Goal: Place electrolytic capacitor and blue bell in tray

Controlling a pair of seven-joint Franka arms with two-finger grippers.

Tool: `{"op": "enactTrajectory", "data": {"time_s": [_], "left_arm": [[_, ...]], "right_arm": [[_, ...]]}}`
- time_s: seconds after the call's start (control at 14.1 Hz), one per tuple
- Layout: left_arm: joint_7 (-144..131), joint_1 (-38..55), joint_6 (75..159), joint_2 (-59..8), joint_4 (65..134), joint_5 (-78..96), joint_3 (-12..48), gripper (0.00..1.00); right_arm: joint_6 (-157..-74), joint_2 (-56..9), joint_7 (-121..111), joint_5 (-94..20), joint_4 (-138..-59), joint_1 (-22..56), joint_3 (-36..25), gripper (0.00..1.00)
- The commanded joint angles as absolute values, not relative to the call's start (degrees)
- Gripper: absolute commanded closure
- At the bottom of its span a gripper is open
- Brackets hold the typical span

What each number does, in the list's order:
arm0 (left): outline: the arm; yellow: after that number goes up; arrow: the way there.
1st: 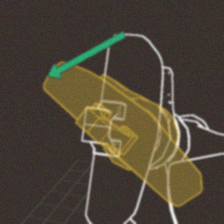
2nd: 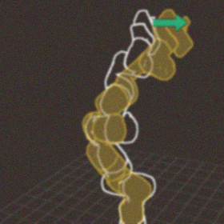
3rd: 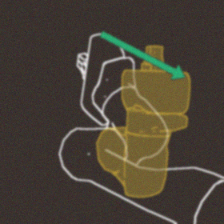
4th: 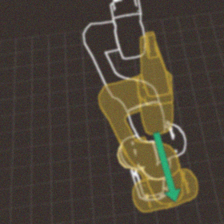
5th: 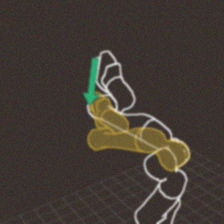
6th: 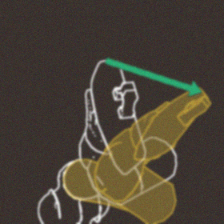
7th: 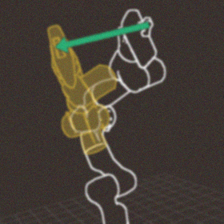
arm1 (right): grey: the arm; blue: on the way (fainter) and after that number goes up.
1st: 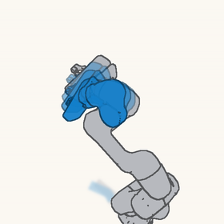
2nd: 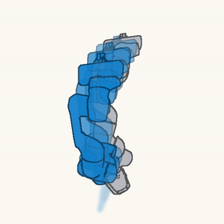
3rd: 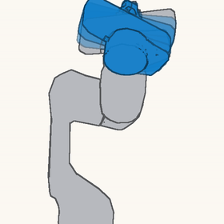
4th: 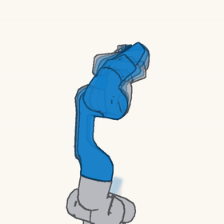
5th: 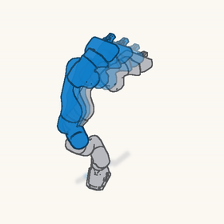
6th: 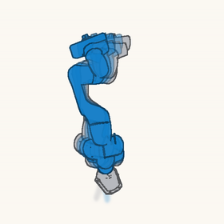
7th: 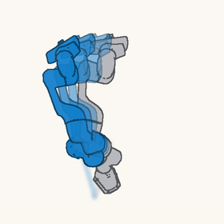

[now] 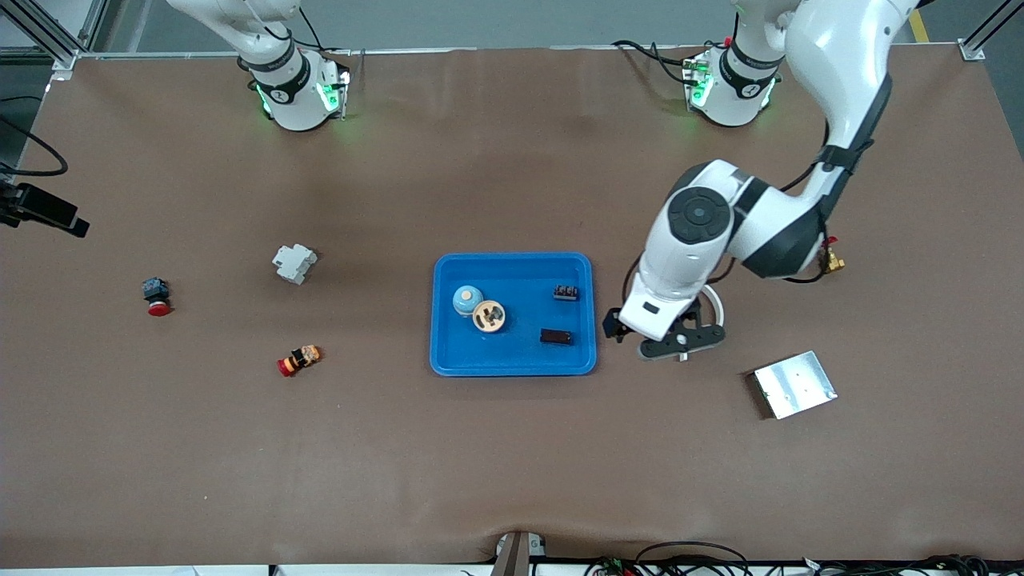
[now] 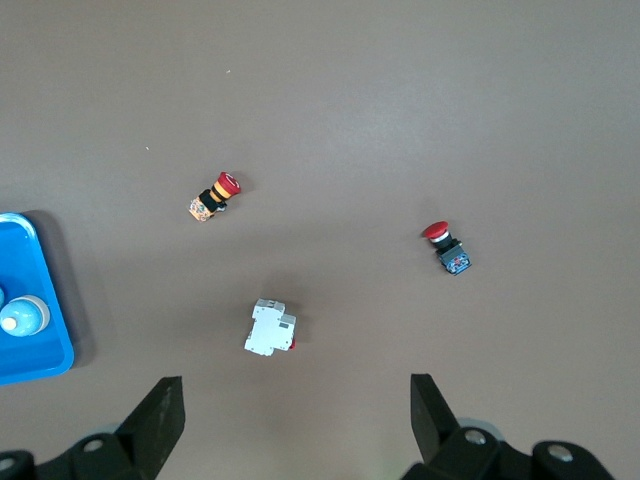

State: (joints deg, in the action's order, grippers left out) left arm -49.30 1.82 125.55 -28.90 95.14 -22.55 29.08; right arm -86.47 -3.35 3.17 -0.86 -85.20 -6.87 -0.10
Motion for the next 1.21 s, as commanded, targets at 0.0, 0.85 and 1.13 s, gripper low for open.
{"op": "enactTrajectory", "data": {"time_s": [0.0,0.85,1.13], "left_arm": [[-40.73,-2.09,124.63,-27.86,95.71,-22.15,30.32,0.0],[-31.99,-9.14,124.63,-24.7,95.54,-21.18,30.5,0.0],[-28.41,-11.42,124.63,-24.7,95.45,-21.18,30.41,0.0]], "right_arm": [[-86.31,-2.99,2.11,-1.67,-85.43,-8.26,0.62,0.0],[-86.31,-2.99,1.93,-1.67,-85.43,-8.17,0.62,0.0],[-86.31,-3.08,1.93,-1.67,-85.43,-8.17,0.62,0.0]]}}
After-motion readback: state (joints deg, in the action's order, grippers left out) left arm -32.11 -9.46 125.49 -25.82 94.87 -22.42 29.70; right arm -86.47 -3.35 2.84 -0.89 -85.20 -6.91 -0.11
